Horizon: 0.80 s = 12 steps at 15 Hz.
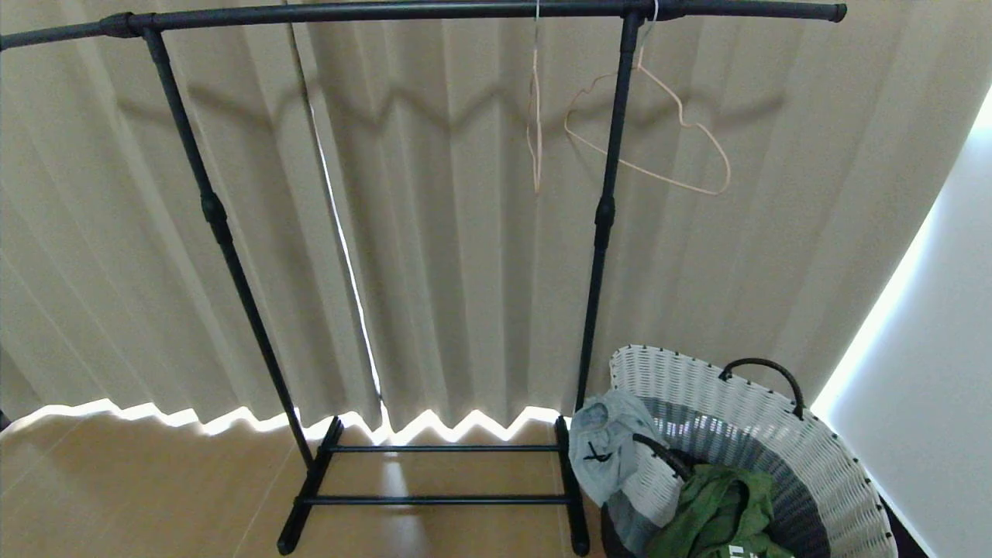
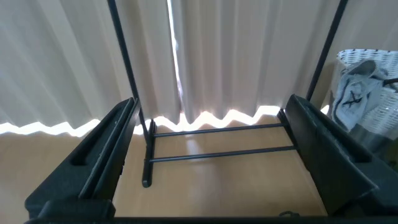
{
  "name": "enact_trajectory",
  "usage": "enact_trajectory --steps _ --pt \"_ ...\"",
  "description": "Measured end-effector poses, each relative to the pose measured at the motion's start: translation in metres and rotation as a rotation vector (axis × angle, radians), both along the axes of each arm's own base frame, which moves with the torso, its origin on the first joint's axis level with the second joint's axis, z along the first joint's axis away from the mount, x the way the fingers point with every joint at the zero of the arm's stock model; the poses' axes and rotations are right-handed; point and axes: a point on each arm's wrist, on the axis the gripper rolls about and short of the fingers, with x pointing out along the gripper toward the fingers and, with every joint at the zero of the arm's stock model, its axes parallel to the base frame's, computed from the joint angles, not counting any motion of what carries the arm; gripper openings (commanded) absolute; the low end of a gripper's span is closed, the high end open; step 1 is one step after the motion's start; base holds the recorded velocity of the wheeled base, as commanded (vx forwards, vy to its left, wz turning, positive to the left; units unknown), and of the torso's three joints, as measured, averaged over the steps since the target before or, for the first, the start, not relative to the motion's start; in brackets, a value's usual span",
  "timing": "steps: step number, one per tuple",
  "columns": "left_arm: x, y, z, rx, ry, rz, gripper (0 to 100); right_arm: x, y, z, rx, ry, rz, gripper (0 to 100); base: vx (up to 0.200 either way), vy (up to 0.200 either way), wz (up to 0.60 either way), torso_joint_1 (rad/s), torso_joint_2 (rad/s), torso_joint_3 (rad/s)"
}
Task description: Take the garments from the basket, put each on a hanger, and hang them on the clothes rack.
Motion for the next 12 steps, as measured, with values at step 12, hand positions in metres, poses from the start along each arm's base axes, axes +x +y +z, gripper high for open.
enact_trajectory --steps 12 --pt "0.0000 0.0000 0.0000 0.004 0.000 -0.001 100 0.0000 0.0000 0.0000 -0.003 0.000 0.000 100 0.117 0.000 0.00 0.001 0.00 0.003"
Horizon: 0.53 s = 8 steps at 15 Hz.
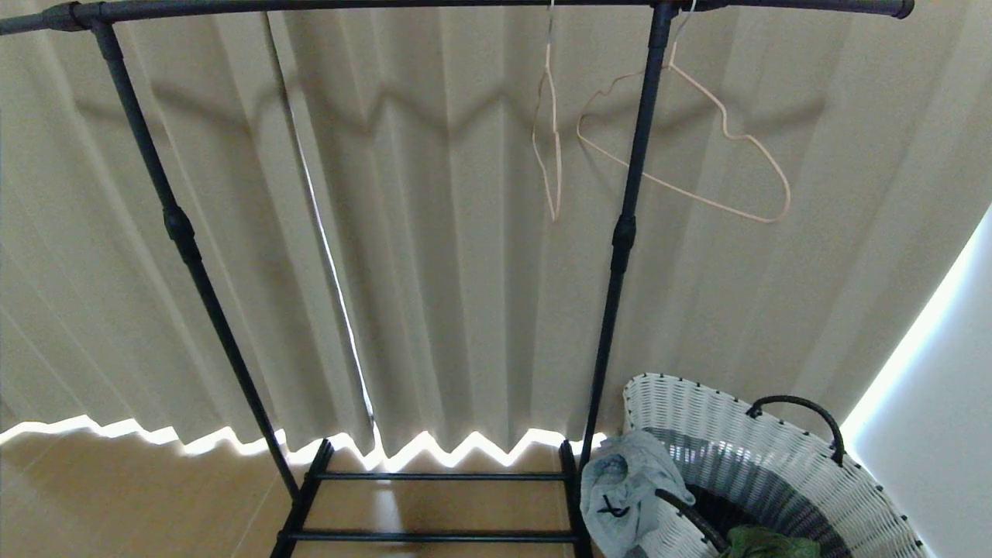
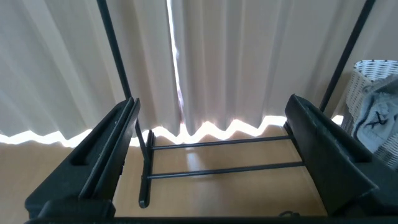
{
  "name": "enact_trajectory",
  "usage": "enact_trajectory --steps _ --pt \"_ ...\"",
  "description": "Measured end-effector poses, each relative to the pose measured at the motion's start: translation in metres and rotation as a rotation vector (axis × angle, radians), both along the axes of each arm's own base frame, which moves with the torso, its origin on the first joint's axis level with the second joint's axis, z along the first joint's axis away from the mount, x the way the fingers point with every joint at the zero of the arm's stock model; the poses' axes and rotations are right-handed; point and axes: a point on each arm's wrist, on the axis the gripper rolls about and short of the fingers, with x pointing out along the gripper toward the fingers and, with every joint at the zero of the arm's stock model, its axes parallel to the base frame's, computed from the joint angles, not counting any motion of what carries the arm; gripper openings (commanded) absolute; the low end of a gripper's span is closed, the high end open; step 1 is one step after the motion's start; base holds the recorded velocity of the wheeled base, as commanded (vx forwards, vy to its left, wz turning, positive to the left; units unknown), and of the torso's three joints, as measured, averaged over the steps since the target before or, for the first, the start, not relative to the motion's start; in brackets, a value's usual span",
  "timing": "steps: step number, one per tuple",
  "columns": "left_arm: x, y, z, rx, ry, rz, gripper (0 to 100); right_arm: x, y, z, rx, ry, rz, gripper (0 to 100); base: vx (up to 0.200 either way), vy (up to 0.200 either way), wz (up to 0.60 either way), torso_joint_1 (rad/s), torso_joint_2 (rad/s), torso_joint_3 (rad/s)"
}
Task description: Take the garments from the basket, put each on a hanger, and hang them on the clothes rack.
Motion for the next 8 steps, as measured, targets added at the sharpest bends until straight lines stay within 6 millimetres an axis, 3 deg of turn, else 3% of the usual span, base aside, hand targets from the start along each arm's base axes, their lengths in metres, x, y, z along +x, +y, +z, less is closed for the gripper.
enact_trajectory --steps 5,8 --pt "0.000 0.000 0.000 -0.002 0.000 0.000 100 0.000 0.000 0.003 -0.042 0.022 0.002 100 0.000 0.000 0.00 0.000 0.00 0.000" --pt "0.000 0.000 0.000 -0.002 0.000 -0.001 100 0.011 0.000 0.021 -0.098 0.124 0.028 100 0.000 0.000 0.00 0.000 0.00 0.000"
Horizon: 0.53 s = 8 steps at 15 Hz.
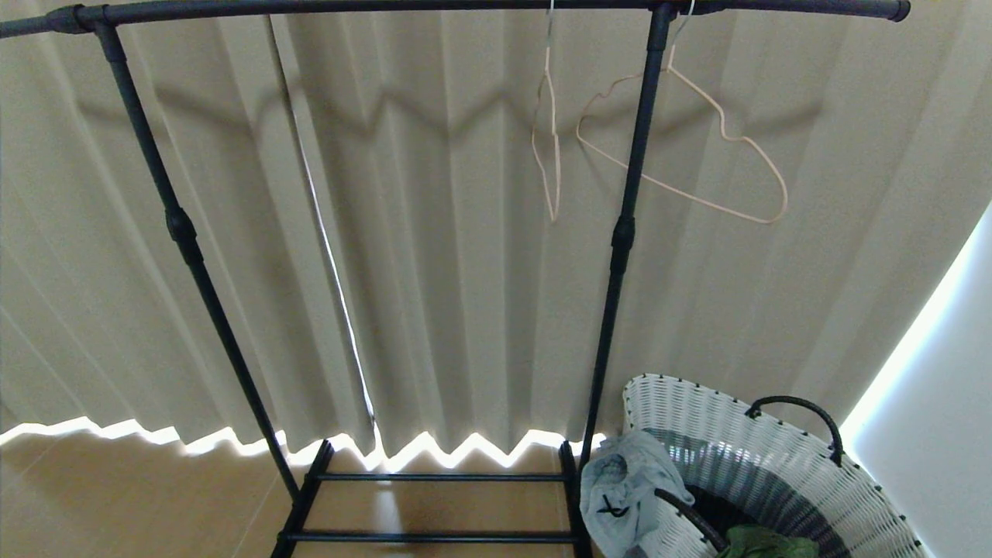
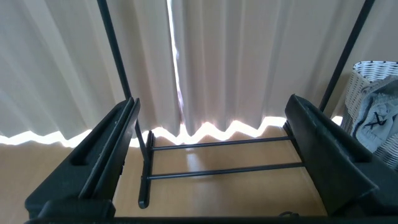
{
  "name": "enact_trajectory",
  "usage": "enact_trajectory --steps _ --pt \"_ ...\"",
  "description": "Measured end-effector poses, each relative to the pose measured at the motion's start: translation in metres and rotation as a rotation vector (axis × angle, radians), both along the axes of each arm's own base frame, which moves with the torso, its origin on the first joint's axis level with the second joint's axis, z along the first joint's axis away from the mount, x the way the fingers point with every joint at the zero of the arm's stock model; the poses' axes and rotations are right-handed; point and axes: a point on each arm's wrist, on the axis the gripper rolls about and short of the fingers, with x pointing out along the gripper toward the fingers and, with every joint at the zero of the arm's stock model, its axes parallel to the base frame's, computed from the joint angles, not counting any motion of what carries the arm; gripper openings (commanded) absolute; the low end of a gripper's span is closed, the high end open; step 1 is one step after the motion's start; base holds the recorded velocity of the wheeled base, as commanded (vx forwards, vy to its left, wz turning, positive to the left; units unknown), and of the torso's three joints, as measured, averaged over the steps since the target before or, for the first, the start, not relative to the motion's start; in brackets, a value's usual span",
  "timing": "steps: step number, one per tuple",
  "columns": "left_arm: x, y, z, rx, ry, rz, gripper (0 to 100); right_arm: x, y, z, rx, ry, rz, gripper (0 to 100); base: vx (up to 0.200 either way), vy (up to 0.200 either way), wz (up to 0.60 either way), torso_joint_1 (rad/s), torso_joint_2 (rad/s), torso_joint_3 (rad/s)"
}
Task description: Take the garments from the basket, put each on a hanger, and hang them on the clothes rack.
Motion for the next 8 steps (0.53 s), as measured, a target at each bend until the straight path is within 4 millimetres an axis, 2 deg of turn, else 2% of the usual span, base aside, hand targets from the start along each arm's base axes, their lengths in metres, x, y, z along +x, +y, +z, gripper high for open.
enact_trajectory --steps 2,4,8 --pt "0.000 0.000 0.000 0.001 0.000 0.000 100 0.018 0.001 0.011 -0.066 0.132 0.035 100 0.000 0.000 0.00 0.000 0.00 0.000" --pt "0.000 0.000 0.000 0.003 0.000 0.000 100 0.044 0.002 0.017 -0.168 0.293 0.087 100 0.000 0.000 0.00 0.000 0.00 0.000" --pt "0.000 0.000 0.000 0.004 0.000 0.000 100 0.093 0.007 0.008 -0.309 0.545 0.181 100 0.000 0.000 0.00 0.000 0.00 0.000"
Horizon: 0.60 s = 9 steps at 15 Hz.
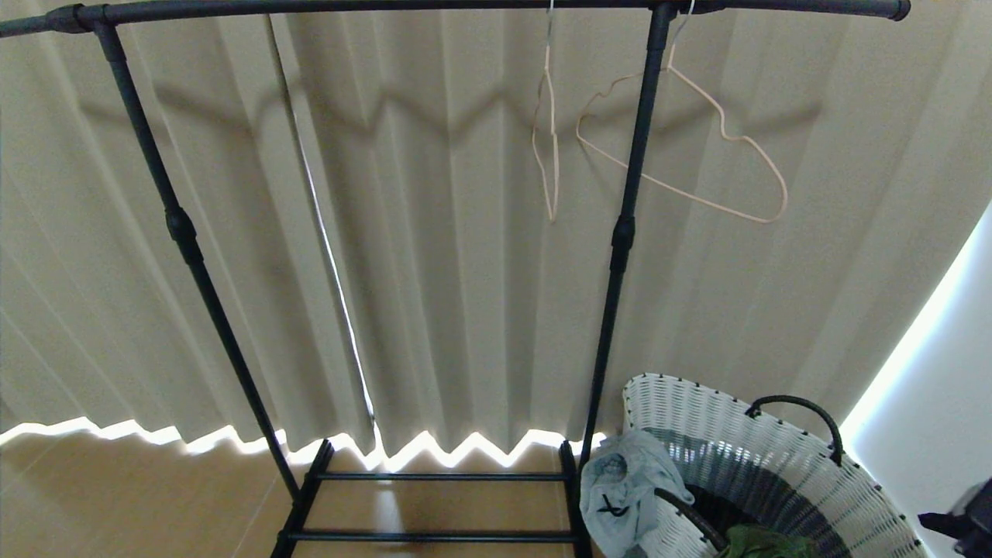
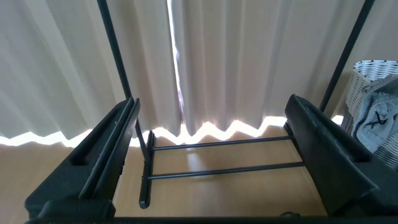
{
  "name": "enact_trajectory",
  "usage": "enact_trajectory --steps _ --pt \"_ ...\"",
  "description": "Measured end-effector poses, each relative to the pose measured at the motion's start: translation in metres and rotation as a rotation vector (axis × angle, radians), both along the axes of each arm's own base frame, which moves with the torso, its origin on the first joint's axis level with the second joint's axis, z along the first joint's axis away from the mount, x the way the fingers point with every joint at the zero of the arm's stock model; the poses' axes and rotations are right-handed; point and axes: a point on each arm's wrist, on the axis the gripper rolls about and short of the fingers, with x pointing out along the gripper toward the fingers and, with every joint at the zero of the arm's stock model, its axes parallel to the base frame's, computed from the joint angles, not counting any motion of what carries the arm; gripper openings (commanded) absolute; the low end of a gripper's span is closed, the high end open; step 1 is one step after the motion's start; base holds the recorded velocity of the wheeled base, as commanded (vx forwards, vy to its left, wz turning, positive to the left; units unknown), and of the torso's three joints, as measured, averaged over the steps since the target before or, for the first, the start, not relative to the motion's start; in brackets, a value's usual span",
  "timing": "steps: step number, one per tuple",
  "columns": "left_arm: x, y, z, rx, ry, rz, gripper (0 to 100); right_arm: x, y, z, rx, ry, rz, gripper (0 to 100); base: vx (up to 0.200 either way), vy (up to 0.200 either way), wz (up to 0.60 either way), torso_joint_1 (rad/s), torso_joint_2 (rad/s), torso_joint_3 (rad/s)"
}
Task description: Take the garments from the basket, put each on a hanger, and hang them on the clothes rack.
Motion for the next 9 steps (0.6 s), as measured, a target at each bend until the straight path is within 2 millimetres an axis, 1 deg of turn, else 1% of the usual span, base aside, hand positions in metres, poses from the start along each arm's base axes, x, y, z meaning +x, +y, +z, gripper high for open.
enact_trajectory --steps 2,4,5,9 --pt "0.000 0.000 0.000 0.000 0.000 0.001 100 0.024 0.002 -0.012 -0.032 0.121 0.024 100 0.000 0.000 0.00 0.000 0.00 0.000" --pt "0.000 0.000 0.000 -0.005 0.000 0.003 100 0.042 0.004 -0.026 -0.050 0.212 0.036 100 0.000 0.000 0.00 0.000 0.00 0.000" --pt "0.000 0.000 0.000 -0.005 -0.001 0.004 100 0.051 0.005 -0.033 -0.057 0.235 0.036 100 0.000 0.000 0.00 0.000 0.00 0.000" --pt "0.000 0.000 0.000 -0.007 0.000 0.003 100 0.078 0.006 -0.057 -0.097 0.302 0.012 100 0.000 0.000 0.00 0.000 0.00 0.000"
